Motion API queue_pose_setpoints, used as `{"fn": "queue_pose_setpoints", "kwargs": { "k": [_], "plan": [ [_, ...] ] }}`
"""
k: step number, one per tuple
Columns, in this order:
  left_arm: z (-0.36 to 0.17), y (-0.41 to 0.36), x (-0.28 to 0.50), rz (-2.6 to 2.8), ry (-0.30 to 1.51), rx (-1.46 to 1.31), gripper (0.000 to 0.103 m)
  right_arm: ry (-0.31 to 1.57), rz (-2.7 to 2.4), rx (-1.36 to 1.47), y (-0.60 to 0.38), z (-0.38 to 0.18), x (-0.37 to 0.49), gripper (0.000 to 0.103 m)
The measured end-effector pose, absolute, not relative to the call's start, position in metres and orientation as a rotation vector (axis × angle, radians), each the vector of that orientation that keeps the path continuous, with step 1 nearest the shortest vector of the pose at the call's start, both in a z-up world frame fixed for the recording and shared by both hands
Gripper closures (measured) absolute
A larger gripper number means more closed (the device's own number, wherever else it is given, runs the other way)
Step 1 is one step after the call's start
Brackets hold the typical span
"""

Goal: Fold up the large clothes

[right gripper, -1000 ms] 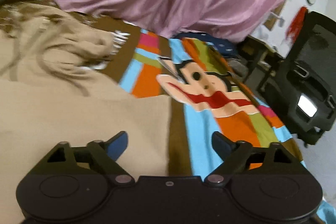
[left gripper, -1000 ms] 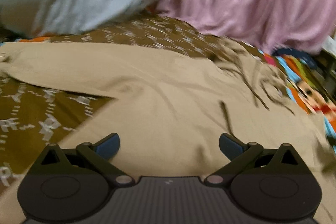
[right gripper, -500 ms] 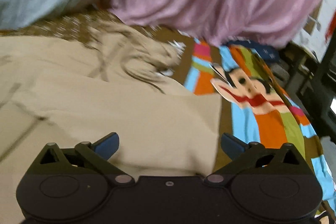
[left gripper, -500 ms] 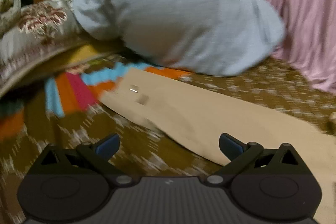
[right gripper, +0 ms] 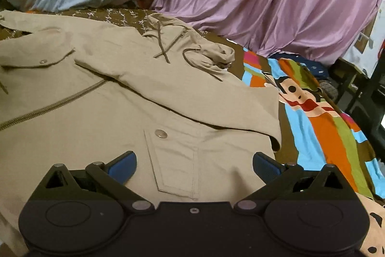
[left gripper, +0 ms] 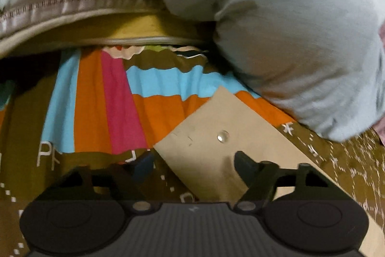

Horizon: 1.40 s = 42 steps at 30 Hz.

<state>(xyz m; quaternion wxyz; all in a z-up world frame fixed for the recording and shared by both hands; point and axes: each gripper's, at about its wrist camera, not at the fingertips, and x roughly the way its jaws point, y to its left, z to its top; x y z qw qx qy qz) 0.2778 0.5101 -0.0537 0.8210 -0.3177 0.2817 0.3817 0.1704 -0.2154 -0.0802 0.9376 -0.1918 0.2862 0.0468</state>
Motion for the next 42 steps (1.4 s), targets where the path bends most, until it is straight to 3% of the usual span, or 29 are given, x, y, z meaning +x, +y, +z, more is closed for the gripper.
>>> {"fn": "queue_pose_setpoints", "kwargs": {
  "k": [1,6,7,10,13,20,26,35,42],
  "plan": [
    [-0.056,0.513,0.280,0.821,0.601,-0.705,0.039,0.589,0.097,-0.389,-0.215,-0.081,0.171,0.001],
    [-0.059,0.525,0.286,0.884,0.560,-0.796,0.047,0.596,0.085,-0.381,-0.218,-0.085,0.172,0.001],
    [-0.059,0.527,0.288,0.888,0.556,-0.803,0.061,0.593,0.074,-0.391,-0.216,-0.087,0.172,0.001],
    [-0.060,0.533,0.294,0.894,0.571,-0.821,0.088,0.584,0.058,-0.417,-0.213,-0.088,0.171,0.001],
    [-0.054,0.528,0.292,0.882,0.539,-0.826,0.098,0.582,0.055,-0.419,-0.214,-0.089,0.170,0.001],
    [-0.006,0.496,0.287,0.838,0.477,-0.691,0.101,0.570,0.050,-0.421,-0.215,-0.090,0.168,0.001],
    [0.078,0.433,0.284,0.647,0.364,-0.561,0.101,0.549,0.040,-0.400,-0.217,-0.089,0.166,0.001],
    [0.197,0.253,0.293,0.324,0.250,-0.390,0.101,0.475,0.060,-0.269,-0.234,-0.074,0.157,0.001],
    [0.213,0.088,0.307,0.067,0.310,-0.299,0.101,0.446,0.033,-0.059,-0.263,-0.037,0.157,0.001]
  ]
}}
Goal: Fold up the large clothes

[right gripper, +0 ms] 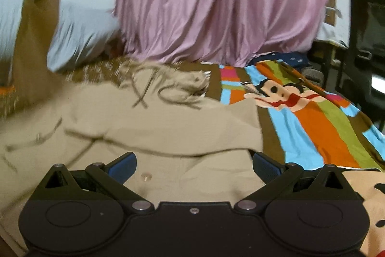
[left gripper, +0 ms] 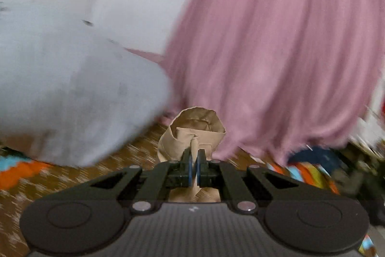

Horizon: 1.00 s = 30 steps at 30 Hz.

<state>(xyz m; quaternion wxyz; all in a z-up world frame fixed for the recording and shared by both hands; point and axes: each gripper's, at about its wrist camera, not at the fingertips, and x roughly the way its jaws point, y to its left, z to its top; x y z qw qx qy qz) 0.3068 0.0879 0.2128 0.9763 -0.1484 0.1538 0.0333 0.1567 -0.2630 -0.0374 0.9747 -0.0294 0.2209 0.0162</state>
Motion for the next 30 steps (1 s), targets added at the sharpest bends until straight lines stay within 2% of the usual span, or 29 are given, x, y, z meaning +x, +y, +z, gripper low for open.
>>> {"fn": "queue_pose_setpoints", "kwargs": {
  "k": [4,7,14,15,16,17,18,19,25,30],
  "plan": [
    [0.180,0.016,0.315,-0.069,0.400,-0.336,0.101,0.432,-0.020,0.004,-0.283,-0.019,0.152,0.001],
    [0.134,-0.030,0.325,-0.163,0.519,-0.364,0.100,0.438,-0.063,0.045,-0.302,-0.012,0.151,0.001],
    [0.026,-0.055,0.324,-0.244,0.814,-0.512,0.088,0.463,-0.143,0.141,-0.334,-0.007,0.149,0.001],
    [0.019,-0.048,0.325,-0.266,0.826,-0.520,0.080,0.467,-0.145,0.152,-0.336,-0.008,0.149,0.001],
    [0.014,-0.045,0.317,-0.279,0.829,-0.520,0.063,0.472,-0.144,0.159,-0.337,-0.009,0.151,0.001],
    [0.012,-0.039,0.311,-0.289,0.824,-0.521,0.051,0.478,-0.140,0.161,-0.336,-0.010,0.152,0.001],
    [0.012,-0.032,0.304,-0.298,0.812,-0.522,0.030,0.483,-0.136,0.159,-0.336,-0.011,0.152,0.001],
    [0.015,-0.027,0.297,-0.307,0.798,-0.516,0.022,0.489,-0.130,0.153,-0.334,-0.013,0.153,0.001],
    [0.032,0.023,0.283,-0.193,0.769,-0.380,0.011,0.512,-0.095,0.114,-0.318,-0.024,0.156,0.001],
    [0.010,0.093,0.298,0.148,0.742,-0.247,0.011,0.468,-0.067,0.001,-0.295,-0.031,0.159,0.001]
  ]
}}
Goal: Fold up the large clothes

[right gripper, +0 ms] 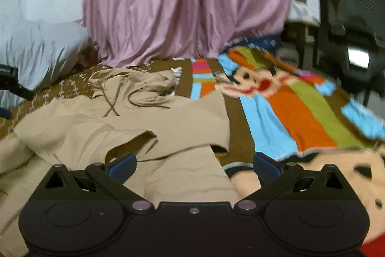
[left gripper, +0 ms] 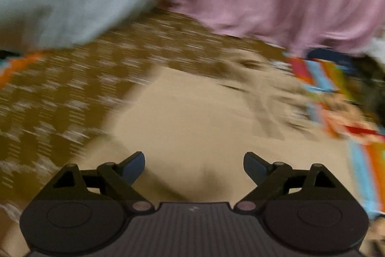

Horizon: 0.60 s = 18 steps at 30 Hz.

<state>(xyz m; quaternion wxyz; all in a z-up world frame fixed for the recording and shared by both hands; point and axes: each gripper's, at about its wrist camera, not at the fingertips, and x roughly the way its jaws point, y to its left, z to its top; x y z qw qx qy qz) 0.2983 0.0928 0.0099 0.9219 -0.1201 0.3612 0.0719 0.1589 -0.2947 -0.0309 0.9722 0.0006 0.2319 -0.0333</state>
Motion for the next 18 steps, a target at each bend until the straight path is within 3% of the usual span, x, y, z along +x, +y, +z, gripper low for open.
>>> {"fn": "queue_pose_setpoints", "kwargs": {
  "k": [7,11,14,18],
  "plan": [
    [-0.036,0.160,0.361,0.410,0.775,-0.203,0.011,0.409,0.043,-0.175,-0.248,-0.021,0.232,0.001],
    [-0.065,0.173,0.376,0.399,0.846,-0.230,0.013,0.573,0.069,-0.282,-0.218,-0.043,0.298,0.001],
    [-0.079,0.177,0.375,0.385,0.829,-0.201,0.006,0.675,0.057,-0.343,-0.213,-0.074,0.315,0.001],
    [-0.083,0.177,0.371,0.378,0.817,-0.199,0.004,0.688,0.047,-0.289,-0.223,-0.091,0.317,0.001]
  ]
}}
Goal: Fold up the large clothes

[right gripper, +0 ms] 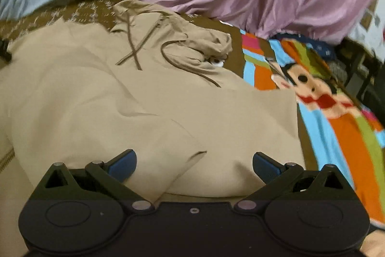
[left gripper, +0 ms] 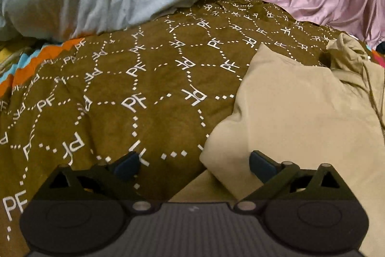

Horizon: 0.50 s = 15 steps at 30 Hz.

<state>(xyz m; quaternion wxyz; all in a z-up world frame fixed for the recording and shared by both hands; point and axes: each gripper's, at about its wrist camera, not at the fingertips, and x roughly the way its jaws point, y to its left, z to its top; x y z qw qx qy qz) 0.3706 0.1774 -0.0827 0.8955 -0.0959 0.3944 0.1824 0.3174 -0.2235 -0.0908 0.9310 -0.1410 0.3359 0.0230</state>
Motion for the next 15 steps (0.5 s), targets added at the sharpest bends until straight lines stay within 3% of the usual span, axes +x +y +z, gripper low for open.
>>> {"fn": "queue_pose_setpoints", "kwargs": {
  "k": [7,15],
  "plan": [
    [-0.046,0.167,0.313,0.209,0.845,-0.145,0.003,0.636,0.100,-0.231,-0.246,-0.056,0.266,0.001],
    [-0.001,0.126,0.177,-0.016,0.891,-0.081,0.001,0.710,0.263,-0.253,-0.273,-0.020,0.145,0.001]
  ]
}}
